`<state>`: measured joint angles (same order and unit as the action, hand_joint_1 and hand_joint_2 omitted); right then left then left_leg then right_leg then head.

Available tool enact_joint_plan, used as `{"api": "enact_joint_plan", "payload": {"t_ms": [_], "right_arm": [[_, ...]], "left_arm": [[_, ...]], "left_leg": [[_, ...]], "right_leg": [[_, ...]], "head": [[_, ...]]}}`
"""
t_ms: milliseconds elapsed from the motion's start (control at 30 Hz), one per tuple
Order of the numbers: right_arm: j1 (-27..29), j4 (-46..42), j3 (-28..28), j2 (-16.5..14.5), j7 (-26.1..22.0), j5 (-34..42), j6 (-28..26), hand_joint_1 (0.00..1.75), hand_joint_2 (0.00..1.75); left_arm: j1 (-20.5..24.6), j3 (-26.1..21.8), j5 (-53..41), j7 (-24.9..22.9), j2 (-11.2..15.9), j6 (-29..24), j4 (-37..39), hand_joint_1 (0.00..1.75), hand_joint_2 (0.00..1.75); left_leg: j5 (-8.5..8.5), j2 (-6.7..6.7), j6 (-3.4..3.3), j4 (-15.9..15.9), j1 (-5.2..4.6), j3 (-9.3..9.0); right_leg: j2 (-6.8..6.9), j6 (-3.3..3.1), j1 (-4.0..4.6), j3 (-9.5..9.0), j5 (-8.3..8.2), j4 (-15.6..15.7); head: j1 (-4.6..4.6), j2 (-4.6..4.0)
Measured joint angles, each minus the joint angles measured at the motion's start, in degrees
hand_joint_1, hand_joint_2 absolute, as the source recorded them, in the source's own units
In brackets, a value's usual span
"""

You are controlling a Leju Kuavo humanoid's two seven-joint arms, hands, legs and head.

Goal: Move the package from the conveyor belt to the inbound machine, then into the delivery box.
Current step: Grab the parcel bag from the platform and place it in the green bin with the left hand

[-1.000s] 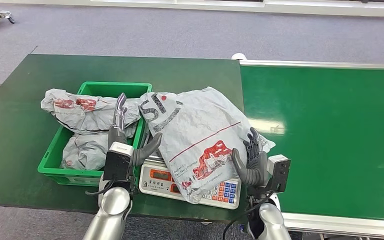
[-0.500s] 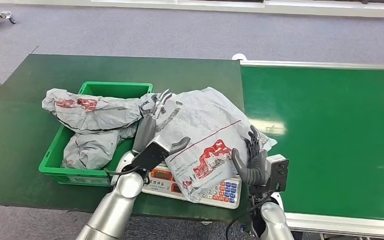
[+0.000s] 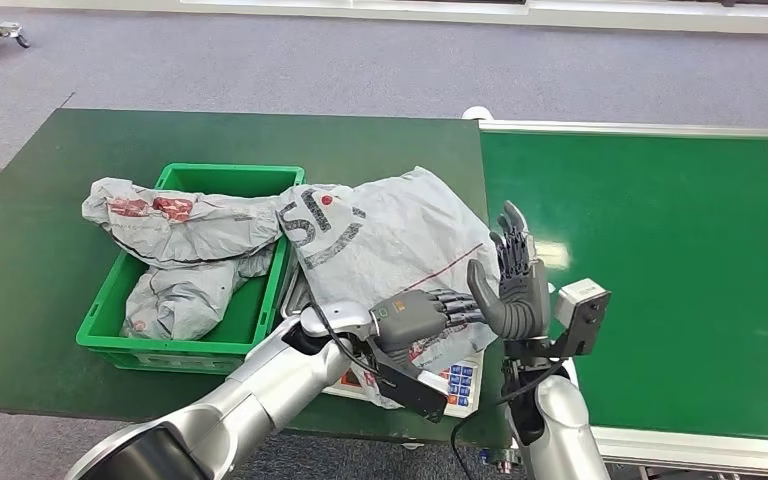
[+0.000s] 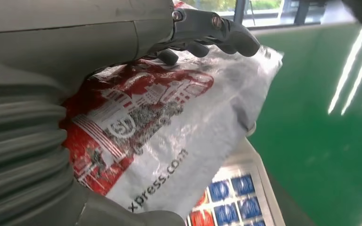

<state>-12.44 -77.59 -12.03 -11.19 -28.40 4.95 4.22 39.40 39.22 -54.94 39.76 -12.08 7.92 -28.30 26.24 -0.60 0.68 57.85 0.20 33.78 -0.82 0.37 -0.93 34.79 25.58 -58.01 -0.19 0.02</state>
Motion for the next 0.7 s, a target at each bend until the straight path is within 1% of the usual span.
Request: {"api": "enact_joint_plan", "payload": {"t_ms": [67, 100, 200, 233, 333, 400, 600, 700], "right_arm": [[-1.11, 0.25, -0.75, 0.13, 0.25, 0.08, -0.33, 0.00, 1.75], [-1.57, 0.37, -1.17, 0.19, 0.27, 0.19, -0.42, 0.00, 1.75], [-2.78, 0.50, -2.45, 0.38, 0.43, 0.62, -0.49, 0.00, 1.75], [-3.20, 0.49, -2.85, 0.45, 0.57, 0.84, -0.56, 0.00, 1.75], [-4.60, 0.48, -3.83, 0.72, 1.24, 1.71, -1.13, 0.00, 1.75], [-5.39, 0.44, -4.36, 1.03, 1.44, 2.14, -1.58, 0.00, 1.75], [-5.55, 0.12, -5.28, 2.11, 0.85, 2.72, -2.17, 0.00, 1.75], [-5.52, 0.07, -5.55, 2.46, 0.69, 2.81, -2.20, 0.00, 1.75]], "left_arm": [[0.75, 1.66, 1.03, 0.02, -0.01, 1.01, 1.24, 0.04, 1.75], [1.09, 2.35, 1.48, 0.04, 0.00, 2.17, 1.80, 0.34, 1.75], [1.98, 4.23, 2.74, 0.20, 0.02, 8.49, 3.39, 1.60, 1.75], [2.32, 4.80, 3.22, 0.28, 0.03, 11.33, 3.84, 1.74, 1.75], [4.16, 6.76, 4.38, 0.56, 0.09, 20.38, 4.79, 1.75, 1.75], [5.54, 8.36, 5.15, 0.64, 0.27, 23.60, 5.02, 1.75, 1.75], [7.94, 11.78, 8.63, 0.68, 1.74, 22.44, 4.57, 1.75, 1.75], [8.41, 12.73, 9.15, 0.66, 2.17, 20.26, 4.26, 1.75, 1.75]], "left_leg": [[0.00, -0.01, 0.00, 0.00, 0.00, 0.00], [-0.01, -0.01, 0.00, 0.00, 0.00, 0.00], [-0.01, -0.03, 0.01, 0.00, 0.01, 0.00], [-0.01, -0.04, 0.01, 0.00, 0.01, 0.00], [-0.01, -0.24, 0.00, 0.00, 0.02, -0.06], [-0.01, -0.36, -0.01, 0.00, 0.02, -0.17], [0.01, -0.36, -0.01, 0.00, 0.01, -0.29], [0.00, -0.36, 0.01, 0.00, 0.01, -0.31]], "right_leg": [[0.00, 0.00, 0.02, -0.01, 0.00, 0.00], [0.00, 0.00, 0.02, -0.01, 0.00, -0.01], [0.01, 0.00, 0.03, -0.03, 0.00, -0.01], [0.02, 0.00, 0.04, -0.04, 0.00, -0.01], [0.21, 0.01, 0.05, -0.19, 0.03, -0.01], [0.34, 0.02, 0.05, -0.35, 0.07, -0.01], [0.34, 0.02, 0.05, -0.43, 0.08, -0.01], [0.33, 0.01, 0.08, -0.42, 0.07, -0.01]], "head": [[0.00, 0.00], [0.01, 0.00], [0.00, 0.00], [-0.01, 0.00], [-0.01, 0.00], [0.01, 0.00], [0.00, 0.00], [0.00, 0.00]]}}
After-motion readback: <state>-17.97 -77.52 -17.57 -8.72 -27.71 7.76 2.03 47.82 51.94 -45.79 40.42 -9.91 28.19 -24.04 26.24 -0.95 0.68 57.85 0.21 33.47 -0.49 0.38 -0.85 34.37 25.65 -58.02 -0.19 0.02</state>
